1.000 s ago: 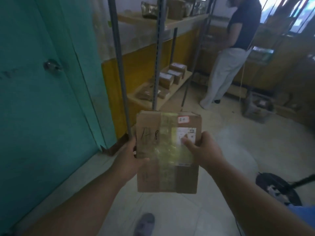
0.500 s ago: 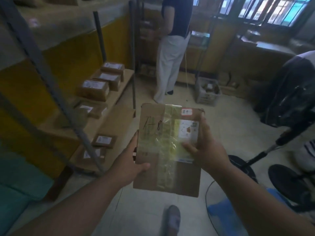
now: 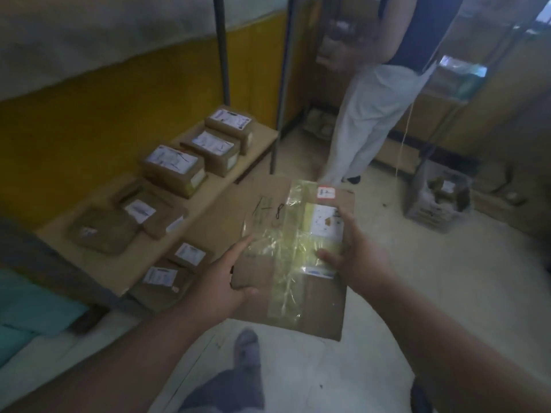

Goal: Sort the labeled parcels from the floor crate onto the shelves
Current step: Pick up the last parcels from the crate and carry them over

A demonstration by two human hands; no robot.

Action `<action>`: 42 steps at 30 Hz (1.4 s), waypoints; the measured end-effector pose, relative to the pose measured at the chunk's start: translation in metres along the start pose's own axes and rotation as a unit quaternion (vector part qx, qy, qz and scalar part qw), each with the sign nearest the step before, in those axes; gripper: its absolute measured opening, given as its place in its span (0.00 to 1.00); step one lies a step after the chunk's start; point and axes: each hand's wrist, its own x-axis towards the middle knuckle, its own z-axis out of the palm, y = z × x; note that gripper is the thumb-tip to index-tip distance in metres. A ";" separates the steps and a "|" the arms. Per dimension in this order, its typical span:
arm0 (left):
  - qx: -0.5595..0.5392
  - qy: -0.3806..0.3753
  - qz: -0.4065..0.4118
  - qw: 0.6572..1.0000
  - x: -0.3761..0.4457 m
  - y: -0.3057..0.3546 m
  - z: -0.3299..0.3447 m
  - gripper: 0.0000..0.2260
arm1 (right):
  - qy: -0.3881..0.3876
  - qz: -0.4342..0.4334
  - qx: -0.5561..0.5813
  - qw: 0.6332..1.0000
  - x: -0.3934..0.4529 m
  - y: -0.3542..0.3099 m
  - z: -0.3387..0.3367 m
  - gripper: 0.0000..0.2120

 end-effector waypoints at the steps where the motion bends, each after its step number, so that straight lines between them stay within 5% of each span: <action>1: 0.000 0.008 -0.003 1.000 0.023 0.000 -0.002 0.41 | -0.006 -0.001 -0.005 1.000 0.026 0.001 0.003 0.45; 13: -0.014 0.031 -0.048 0.998 0.237 0.023 0.016 0.40 | -0.071 -0.035 -0.030 0.996 0.270 0.023 -0.044 0.43; 24: -0.025 0.269 -0.235 0.934 0.323 -0.013 0.122 0.39 | -0.266 -0.207 -0.193 0.922 0.457 0.067 0.002 0.41; 27: -0.030 0.308 -0.303 0.901 0.328 -0.027 0.151 0.37 | -0.313 -0.230 -0.202 0.899 0.477 0.080 0.028 0.40; 32: -0.023 0.269 -0.363 0.892 0.317 -0.090 0.164 0.43 | -0.367 -0.242 -0.200 0.876 0.487 0.105 0.101 0.40; 36: -0.023 0.233 -0.382 0.894 0.326 -0.171 0.158 0.49 | -0.372 -0.242 -0.197 0.874 0.495 0.133 0.186 0.39; 42: -0.004 0.282 -0.389 0.877 0.355 -0.272 0.145 0.47 | -0.353 -0.263 -0.227 0.869 0.521 0.133 0.299 0.41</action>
